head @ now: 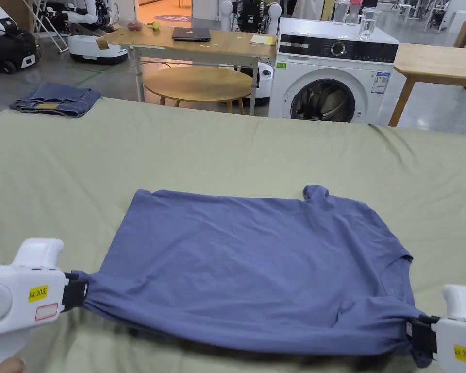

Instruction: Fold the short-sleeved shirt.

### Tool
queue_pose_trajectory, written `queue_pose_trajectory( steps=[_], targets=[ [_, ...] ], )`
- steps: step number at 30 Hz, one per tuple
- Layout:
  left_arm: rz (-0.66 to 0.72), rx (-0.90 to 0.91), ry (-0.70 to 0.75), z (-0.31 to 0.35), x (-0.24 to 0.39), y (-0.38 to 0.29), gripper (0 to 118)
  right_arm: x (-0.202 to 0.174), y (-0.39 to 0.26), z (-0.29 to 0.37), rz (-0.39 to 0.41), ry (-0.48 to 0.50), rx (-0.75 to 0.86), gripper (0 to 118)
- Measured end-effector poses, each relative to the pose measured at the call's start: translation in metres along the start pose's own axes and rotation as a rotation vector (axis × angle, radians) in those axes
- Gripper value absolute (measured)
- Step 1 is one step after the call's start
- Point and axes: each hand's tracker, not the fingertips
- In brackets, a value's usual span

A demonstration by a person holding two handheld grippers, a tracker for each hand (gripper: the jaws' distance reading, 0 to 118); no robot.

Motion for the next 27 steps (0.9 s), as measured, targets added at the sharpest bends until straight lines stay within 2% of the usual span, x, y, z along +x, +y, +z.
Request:
queue_pose_trajectory(
  steps=[7, 14, 24, 27],
  targets=[
    [0.001, 0.033, 0.0, -0.031, -0.003, 0.059, 1, 0.001, 0.065, -0.034, 0.007, -0.022, 0.031, 5],
    [0.018, -0.036, 0.01, -0.095, -0.01, 0.107, 1, 0.008, 0.123, -0.102, 0.002, -0.018, 0.002, 5],
    [0.04, -0.142, 0.045, -0.147, -0.02, 0.132, 1, 0.001, 0.147, -0.174, 0.046, -0.027, -0.079, 5],
    [0.052, -0.148, 0.041, -0.156, -0.02, 0.131, 1, -0.002, 0.142, -0.184, 0.056, -0.049, -0.094, 10]
  ],
)
